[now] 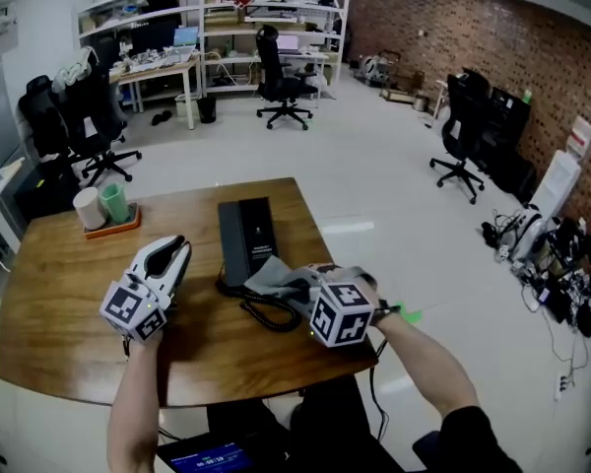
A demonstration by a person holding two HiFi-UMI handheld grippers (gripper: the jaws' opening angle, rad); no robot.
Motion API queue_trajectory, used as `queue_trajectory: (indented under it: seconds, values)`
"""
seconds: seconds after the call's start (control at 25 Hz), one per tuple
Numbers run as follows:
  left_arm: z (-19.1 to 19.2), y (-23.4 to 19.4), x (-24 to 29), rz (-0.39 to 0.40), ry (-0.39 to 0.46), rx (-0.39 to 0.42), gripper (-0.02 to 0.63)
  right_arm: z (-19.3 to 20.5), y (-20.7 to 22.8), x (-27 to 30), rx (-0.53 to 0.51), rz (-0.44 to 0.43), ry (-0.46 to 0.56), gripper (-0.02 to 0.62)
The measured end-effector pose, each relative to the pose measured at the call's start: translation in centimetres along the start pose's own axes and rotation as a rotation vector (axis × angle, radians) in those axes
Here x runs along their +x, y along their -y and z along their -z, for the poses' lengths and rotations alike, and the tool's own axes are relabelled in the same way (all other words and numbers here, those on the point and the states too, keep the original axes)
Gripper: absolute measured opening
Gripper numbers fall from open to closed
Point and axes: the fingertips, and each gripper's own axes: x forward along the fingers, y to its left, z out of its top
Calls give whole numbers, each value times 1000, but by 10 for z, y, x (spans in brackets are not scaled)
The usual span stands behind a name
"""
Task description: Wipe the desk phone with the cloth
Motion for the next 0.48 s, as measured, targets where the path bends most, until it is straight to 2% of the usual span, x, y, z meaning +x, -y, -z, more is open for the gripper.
queue_trajectory:
  seconds: [0.08, 0.24, 0.36, 0.48]
  values:
    - [3, 1, -1, 6, -8, -37, 40, -7, 2, -20, 63, 45, 50, 25]
    - [5, 15, -12, 21, -62, -139, 40, -35, 22, -83, 233, 244, 244, 26]
    - [-23, 58, -15, 94, -60, -158, 40, -51, 29, -137, 341, 388, 404, 26]
    - [-57, 112, -19, 165, -11, -177, 40, -67, 30, -193, 412, 493, 569, 26]
